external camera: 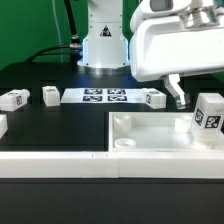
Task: Assemble square table
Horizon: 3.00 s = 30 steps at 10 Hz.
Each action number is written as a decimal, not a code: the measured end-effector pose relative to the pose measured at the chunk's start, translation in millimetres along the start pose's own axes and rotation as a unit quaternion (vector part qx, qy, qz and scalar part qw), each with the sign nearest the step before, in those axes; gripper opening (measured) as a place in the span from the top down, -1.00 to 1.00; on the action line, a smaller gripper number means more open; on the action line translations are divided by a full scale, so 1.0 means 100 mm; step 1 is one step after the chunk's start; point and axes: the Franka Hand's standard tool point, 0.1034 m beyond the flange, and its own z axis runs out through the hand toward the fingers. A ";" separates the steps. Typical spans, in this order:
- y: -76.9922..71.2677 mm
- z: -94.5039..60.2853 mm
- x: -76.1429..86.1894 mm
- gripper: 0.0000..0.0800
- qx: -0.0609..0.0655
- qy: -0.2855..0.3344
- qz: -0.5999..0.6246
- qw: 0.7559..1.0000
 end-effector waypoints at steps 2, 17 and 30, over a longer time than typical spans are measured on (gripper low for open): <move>-0.09 0.02 -0.15 -0.62 0.019 -0.086 0.019 0.996; -0.02 0.20 -0.13 -0.31 0.028 -0.271 0.055 0.961; 0.10 0.17 -0.25 0.27 -0.068 -0.134 0.640 0.754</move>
Offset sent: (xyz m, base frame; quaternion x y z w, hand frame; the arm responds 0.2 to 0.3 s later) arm 0.0000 0.0000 0.0000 0.0000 -0.1938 0.0000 0.9810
